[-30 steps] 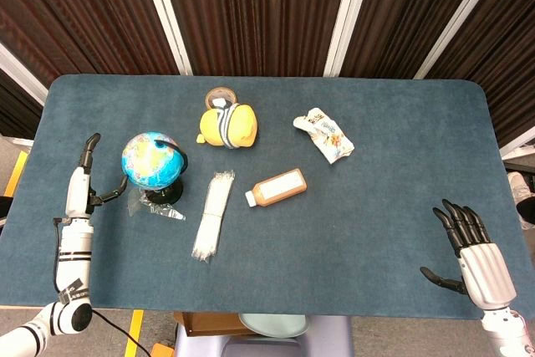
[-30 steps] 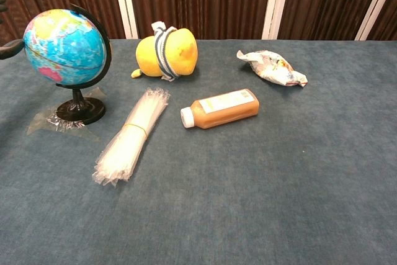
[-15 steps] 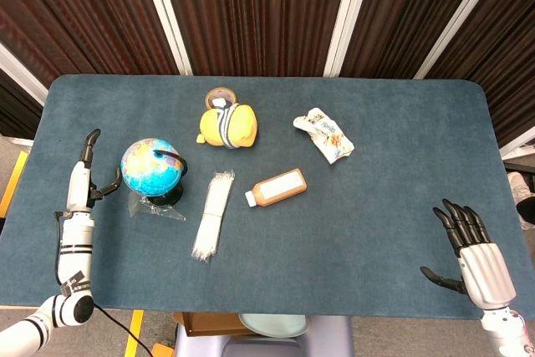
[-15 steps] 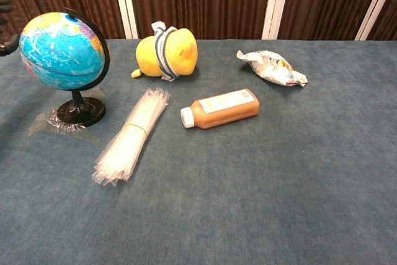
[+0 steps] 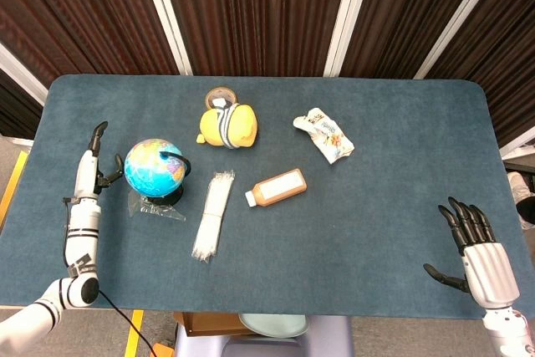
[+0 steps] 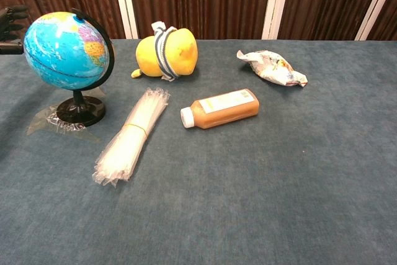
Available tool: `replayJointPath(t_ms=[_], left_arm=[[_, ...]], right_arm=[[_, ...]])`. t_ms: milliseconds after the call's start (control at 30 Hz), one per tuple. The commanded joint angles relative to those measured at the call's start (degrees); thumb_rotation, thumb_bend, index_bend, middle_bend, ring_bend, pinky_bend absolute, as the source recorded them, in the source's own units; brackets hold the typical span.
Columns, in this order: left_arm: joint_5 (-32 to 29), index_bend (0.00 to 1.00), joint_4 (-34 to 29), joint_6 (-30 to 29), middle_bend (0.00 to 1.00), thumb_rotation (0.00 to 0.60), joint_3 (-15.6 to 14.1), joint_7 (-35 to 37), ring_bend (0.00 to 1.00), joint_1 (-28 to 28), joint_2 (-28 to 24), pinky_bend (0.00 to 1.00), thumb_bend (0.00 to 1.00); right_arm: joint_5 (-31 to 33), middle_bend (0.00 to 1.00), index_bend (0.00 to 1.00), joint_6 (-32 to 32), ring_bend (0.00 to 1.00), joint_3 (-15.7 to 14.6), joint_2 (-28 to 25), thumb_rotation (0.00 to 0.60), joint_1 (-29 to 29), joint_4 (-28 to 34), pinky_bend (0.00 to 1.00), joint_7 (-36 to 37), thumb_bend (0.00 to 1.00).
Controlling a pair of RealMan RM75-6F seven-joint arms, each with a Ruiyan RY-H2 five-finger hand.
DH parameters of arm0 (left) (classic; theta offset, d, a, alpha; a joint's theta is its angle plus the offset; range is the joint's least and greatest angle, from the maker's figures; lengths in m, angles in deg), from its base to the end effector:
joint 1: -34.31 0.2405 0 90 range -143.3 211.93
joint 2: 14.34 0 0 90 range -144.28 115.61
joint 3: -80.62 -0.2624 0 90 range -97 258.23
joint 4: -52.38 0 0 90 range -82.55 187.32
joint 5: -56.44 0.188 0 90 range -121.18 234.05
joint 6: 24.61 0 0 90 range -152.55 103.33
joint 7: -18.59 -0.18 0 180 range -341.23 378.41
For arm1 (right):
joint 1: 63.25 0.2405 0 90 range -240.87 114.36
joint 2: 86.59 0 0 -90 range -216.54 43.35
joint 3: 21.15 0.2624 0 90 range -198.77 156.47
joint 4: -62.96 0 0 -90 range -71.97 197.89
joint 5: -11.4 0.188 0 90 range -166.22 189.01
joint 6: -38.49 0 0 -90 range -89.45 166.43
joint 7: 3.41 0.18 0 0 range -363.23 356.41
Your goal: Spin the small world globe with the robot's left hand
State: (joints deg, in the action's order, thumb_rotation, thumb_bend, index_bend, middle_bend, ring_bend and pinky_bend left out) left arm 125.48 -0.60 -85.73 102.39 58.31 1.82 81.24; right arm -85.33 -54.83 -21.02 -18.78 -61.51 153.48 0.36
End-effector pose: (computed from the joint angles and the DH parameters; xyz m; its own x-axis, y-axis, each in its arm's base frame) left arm -0.2770 0.4200 0.0773 -0.3623 -0.0686 0.9295 0.9319 -0.0087 0.3626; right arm -0.2832 -0.1875 0.1672 0.2991 0.0611 0.9523 -0.9405 -0.1495 0.3050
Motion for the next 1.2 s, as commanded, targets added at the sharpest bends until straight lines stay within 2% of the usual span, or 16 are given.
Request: replayJointPath(t_ms=[33, 233, 500, 733, 900, 1067, 1200], left_arm=[[-0.54, 0.00, 3.07, 2.01, 0.00, 0.600, 0.57, 1.17, 0.00, -1.79, 1.46, 0.00, 0.32], [-0.78, 0.00, 5.39, 3.34, 0.00, 0.600, 0.83, 2.12, 0.00, -2.83, 2.28, 0.00, 0.32], [-3.05, 0.00, 16.51, 7.70, 0.00, 0.600, 2.63, 4.43, 0.00, -5.85, 4.73, 0.00, 0.34], [-3.95, 0.00, 21.44, 8.08, 0.00, 0.600, 3.17, 4.65, 0.00, -6.28, 5.51, 0.00, 0.36], [-3.95, 0.00, 23.77, 5.82, 0.00, 0.600, 3.07, 3.47, 0.00, -5.47, 5.55, 0.00, 0.36], [-2.10, 0.00, 23.60, 3.98, 0.00, 0.600, 0.68, 3.10, 0.00, -2.45, 3.55, 0.00, 0.36], [4.36, 0.00, 12.48, -1.47, 0.00, 0.600, -5.43, 7.02, 0.00, 4.23, -3.09, 0.00, 0.36]], right_arm=[[0.39, 0.00, 0.00, -0.12, 0.00, 0.18, 0.04, 0.600, -0.16, 0.08, 0.00, -0.04, 0.21], [0.88, 0.00, 0.00, -0.52, 0.00, 0.55, 0.08, 0.600, -0.38, 0.22, 0.00, -0.29, 0.21], [1.19, 0.00, 0.00, 0.33, 0.00, 0.53, 0.51, 0.600, -0.26, 0.28, 0.00, -1.57, 0.21], [0.29, 0.00, 0.00, -0.22, 0.00, 0.09, 0.27, 0.600, -0.60, 0.49, 0.00, -1.44, 0.21], [-0.11, 0.00, 0.00, -0.24, 0.00, -0.11, 0.10, 0.600, -0.64, 0.52, 0.00, -1.23, 0.22], [-0.49, 0.00, 0.00, 0.31, 0.00, -0.49, -0.42, 0.600, -0.50, 0.72, 0.00, -1.17, 0.21], [-0.41, 0.00, 0.00, 1.11, 0.00, -0.80, -0.82, 0.600, -0.40, 1.11, 0.00, -1.76, 0.21]])
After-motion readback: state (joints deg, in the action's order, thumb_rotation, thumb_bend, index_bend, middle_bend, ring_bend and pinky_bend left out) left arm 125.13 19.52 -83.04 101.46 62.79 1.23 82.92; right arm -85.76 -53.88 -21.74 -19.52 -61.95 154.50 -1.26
